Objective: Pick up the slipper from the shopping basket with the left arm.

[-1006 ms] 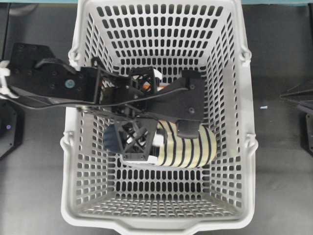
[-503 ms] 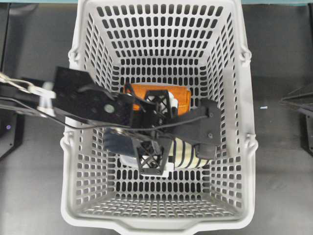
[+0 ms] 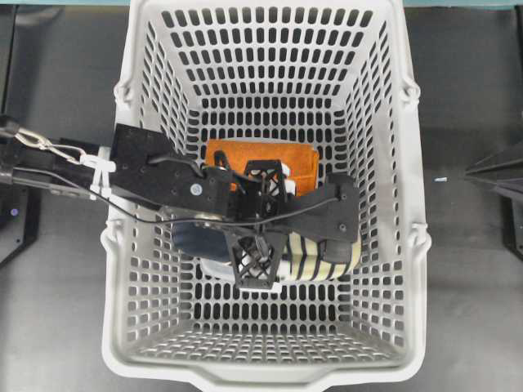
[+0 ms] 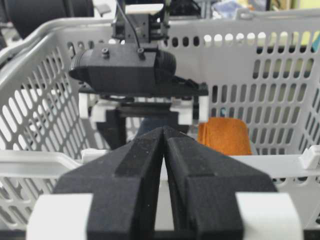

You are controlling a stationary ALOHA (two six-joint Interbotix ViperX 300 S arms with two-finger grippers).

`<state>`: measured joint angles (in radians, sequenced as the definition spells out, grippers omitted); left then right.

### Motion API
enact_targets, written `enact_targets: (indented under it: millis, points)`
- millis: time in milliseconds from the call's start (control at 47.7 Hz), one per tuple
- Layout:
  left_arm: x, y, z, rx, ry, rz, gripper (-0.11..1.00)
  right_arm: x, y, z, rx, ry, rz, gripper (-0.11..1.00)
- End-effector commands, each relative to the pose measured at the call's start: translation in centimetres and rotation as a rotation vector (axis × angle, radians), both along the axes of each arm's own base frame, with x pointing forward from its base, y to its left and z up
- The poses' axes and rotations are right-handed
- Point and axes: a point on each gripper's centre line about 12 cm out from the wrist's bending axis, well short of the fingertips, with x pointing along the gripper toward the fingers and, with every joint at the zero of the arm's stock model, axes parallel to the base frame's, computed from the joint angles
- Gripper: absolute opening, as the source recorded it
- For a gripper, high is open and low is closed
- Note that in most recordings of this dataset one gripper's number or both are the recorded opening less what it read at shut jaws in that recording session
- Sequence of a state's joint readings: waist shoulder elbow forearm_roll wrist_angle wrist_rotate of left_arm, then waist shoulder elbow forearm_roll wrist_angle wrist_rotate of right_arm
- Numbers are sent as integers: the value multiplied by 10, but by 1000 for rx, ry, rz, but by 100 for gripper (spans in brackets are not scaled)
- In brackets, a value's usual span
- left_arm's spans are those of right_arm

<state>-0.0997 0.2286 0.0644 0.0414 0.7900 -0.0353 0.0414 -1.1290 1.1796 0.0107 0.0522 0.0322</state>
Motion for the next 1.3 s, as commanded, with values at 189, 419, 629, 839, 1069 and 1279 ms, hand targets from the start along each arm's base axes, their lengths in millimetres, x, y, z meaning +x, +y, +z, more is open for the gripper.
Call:
enact_targets:
  millis: [189, 419, 629, 839, 1069, 1279]
  points:
    - [-2, 3, 54, 23, -104, -42, 5, 1, 0, 7, 4, -21, 1, -1]
    - [-3, 3, 113, 34, -90, -50, 5, 0, 0, 7, 6, -23, 1, -1]
    - [-7, 5, 187, 46, -135, -65, 5, -1, 0, 9, 3, -35, 1, -1]
    - [-9, 2, 221, 49, -101, -72, 5, -3, 0, 11, 7, -47, 1, -1]
    - [-2, -4, 228, 60, -87, -100, 5, -4, 1, 13, 7, -55, 4, -1]
    - [-2, -4, 223, 65, -55, -108, 5, -4, 1, 12, 7, -52, 9, -1]
